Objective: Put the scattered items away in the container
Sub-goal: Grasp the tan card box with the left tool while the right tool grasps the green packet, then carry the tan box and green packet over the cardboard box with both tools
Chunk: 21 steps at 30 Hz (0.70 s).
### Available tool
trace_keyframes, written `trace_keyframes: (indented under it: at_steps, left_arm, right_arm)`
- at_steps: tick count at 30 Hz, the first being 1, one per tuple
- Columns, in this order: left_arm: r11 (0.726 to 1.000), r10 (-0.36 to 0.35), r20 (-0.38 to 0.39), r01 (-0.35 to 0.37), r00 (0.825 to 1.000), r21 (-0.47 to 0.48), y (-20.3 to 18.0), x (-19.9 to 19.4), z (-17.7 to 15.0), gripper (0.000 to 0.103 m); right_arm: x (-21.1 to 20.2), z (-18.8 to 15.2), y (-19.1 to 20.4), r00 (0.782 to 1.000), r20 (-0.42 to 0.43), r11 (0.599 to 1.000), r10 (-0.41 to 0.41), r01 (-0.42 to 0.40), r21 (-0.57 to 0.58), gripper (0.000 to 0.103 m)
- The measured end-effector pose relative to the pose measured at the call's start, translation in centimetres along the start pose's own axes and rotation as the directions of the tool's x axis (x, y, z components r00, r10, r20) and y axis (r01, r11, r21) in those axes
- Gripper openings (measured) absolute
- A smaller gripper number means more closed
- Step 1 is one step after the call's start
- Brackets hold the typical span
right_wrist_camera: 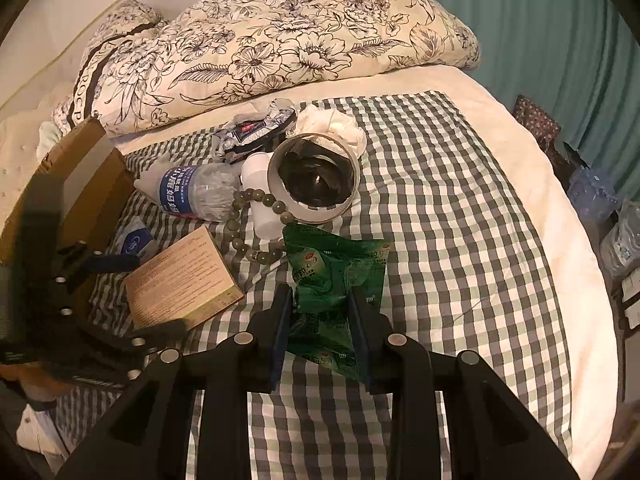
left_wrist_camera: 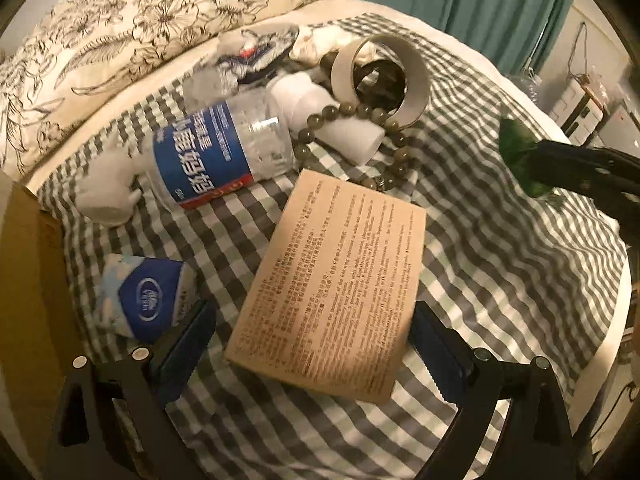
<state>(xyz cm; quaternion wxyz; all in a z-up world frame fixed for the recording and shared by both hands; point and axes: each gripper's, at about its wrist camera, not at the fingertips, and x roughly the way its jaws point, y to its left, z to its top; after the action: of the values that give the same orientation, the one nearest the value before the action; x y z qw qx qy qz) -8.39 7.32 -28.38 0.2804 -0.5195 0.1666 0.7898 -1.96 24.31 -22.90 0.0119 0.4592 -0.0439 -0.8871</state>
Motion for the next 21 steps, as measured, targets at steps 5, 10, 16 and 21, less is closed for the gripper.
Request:
trace_keyframes:
  at_steps: [5, 10, 16, 21]
  left_arm:
    - [0.998, -0.001, 0.031, 0.003, 1.0, -0.069, 0.1, -1.0, -0.4, 0.083]
    - [0.987, 0.07, 0.137, -0.048, 0.988, -0.156, 0.8, -5.0, -0.4, 0.08]
    - [0.974, 0.123, 0.232, -0.072, 0.965, -0.215, 1.3, -9.4, -0.4, 0.079]
    - [0.97, 0.136, 0.276, -0.071, 0.952, -0.233, 1.1, -11.9, -1.3, 0.079]
  right_arm:
    - [-1.3, 0.3, 0.6, 1.0, 0.027, 1.0, -0.007, 0.007, -0.005, 0.028]
    - [-3.0, 0.7, 1.3, 0.998, 0.061, 1.0, -0.006, 0.007, -0.006, 0.028]
    - [-5.4, 1.2, 2.8, 0.994, 0.113, 1.0, 0.01, -0.009, -0.01, 0.028]
    - [-7.3, 1.1, 4.1, 0.989, 0.148, 1.0, 0.02, -0.016, -0.023, 0.028]
